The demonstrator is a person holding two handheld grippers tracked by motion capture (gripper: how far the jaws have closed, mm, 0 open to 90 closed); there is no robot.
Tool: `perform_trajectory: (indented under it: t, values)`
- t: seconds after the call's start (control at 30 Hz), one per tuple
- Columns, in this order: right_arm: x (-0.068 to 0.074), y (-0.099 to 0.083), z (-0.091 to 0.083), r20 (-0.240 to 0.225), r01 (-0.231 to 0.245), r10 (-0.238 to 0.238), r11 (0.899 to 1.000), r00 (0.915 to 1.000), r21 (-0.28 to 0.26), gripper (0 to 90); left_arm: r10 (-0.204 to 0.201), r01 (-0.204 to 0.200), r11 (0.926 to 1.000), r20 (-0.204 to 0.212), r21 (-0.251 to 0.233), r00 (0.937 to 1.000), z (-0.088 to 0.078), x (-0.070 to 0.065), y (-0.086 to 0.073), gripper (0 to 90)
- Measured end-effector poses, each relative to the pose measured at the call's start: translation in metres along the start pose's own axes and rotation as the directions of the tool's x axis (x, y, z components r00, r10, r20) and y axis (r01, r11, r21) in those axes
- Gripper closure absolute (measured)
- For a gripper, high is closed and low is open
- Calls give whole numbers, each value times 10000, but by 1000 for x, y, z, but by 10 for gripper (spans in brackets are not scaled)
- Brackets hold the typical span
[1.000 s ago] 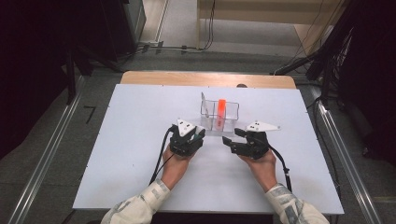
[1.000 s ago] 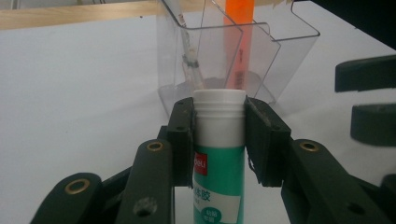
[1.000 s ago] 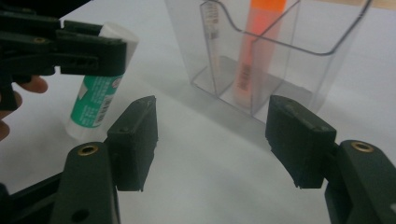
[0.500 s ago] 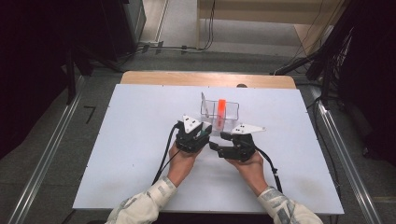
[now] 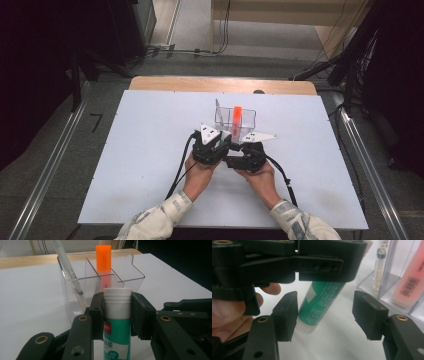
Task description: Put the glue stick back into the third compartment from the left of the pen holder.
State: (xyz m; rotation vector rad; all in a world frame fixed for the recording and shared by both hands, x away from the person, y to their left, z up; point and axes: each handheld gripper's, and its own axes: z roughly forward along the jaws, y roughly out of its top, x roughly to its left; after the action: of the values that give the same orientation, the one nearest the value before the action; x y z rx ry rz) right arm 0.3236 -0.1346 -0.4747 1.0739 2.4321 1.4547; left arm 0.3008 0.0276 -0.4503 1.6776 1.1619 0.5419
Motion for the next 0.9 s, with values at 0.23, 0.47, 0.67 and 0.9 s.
perform_trajectory:
  t: [0.23, 0.47, 0.67, 0.9]
  values:
    - [-1, 1, 3, -268, -126, 124, 9999, 9996, -66, 518, 42, -41, 9999, 80, -134, 10000, -2, -4, 0, 650]
    - [-6, 1, 2, -422, -488, 490, 9988, 9979, 44, 611, 119, -117, 9996, 55, -256, 9999, -4, -5, 0, 647]
    - [-10, 2, 1, -430, -653, 656, 9978, 9969, 81, 636, 139, -136, 9993, 79, -341, 9999, -5, -6, 0, 637]
    - [-16, 3, -4, -89, -653, 653, 9979, 9978, -39, 636, 151, -145, 9988, 125, -478, 9998, -11, -3, 2, 540]
